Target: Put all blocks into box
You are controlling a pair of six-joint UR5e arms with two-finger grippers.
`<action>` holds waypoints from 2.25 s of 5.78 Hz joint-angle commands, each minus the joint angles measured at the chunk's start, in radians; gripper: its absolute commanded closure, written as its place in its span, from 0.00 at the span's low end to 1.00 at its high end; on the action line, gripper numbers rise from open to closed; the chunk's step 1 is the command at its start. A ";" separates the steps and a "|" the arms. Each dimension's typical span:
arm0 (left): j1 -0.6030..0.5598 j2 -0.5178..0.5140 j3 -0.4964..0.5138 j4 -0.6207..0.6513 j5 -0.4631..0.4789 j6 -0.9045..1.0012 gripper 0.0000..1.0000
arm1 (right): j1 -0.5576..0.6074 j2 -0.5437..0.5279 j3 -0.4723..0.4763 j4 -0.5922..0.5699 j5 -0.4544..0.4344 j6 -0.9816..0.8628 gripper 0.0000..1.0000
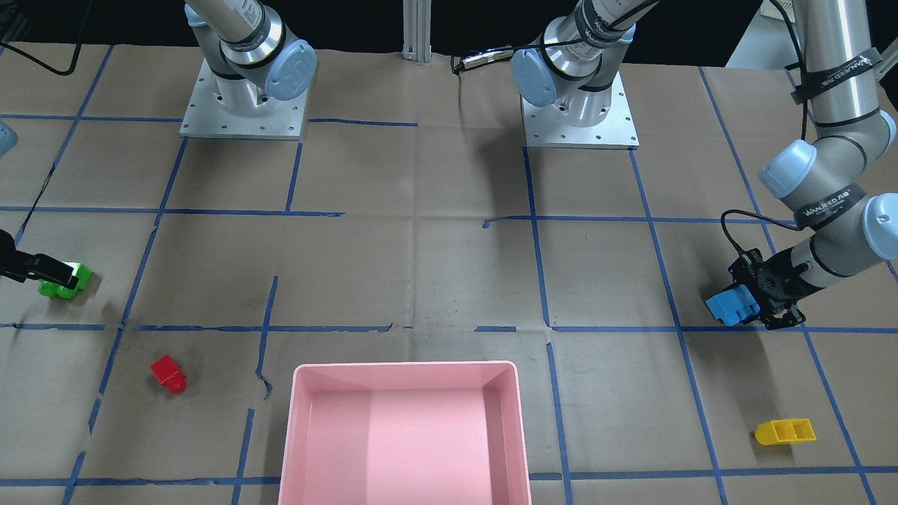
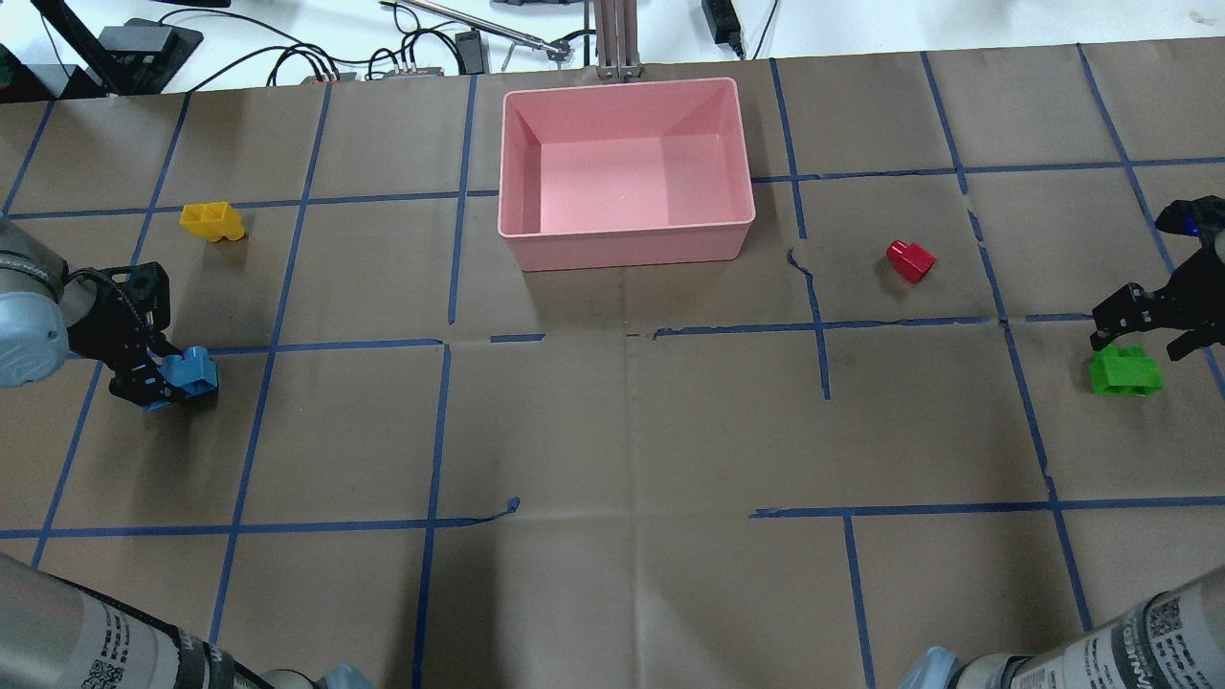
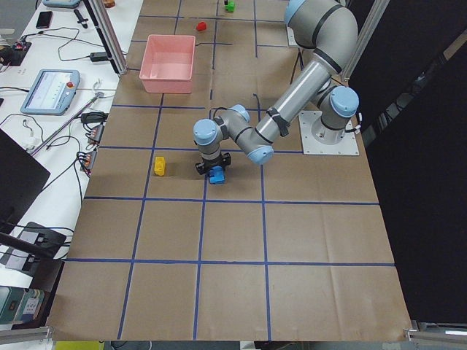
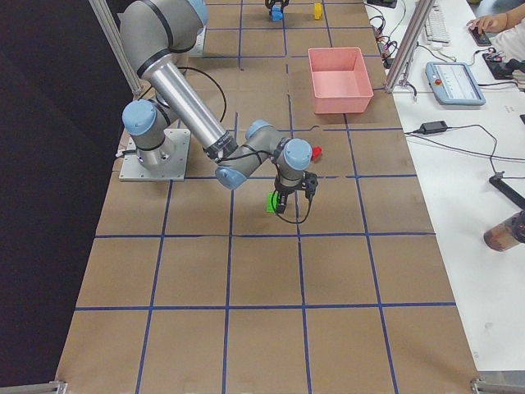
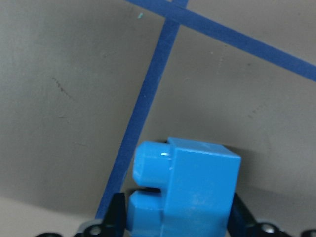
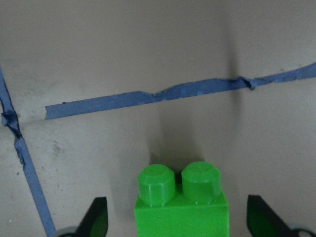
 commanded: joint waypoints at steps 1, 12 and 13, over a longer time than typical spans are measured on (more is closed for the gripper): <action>-0.010 0.017 0.010 -0.002 0.002 0.003 1.00 | 0.001 0.012 0.002 -0.002 -0.009 -0.006 0.00; -0.664 0.046 0.503 -0.385 -0.001 -0.441 1.00 | 0.120 -0.012 -0.310 0.262 -0.049 -0.014 0.53; -0.706 -0.039 0.590 -0.373 -0.028 -0.497 1.00 | 0.172 -0.012 -0.437 0.399 -0.049 0.012 0.53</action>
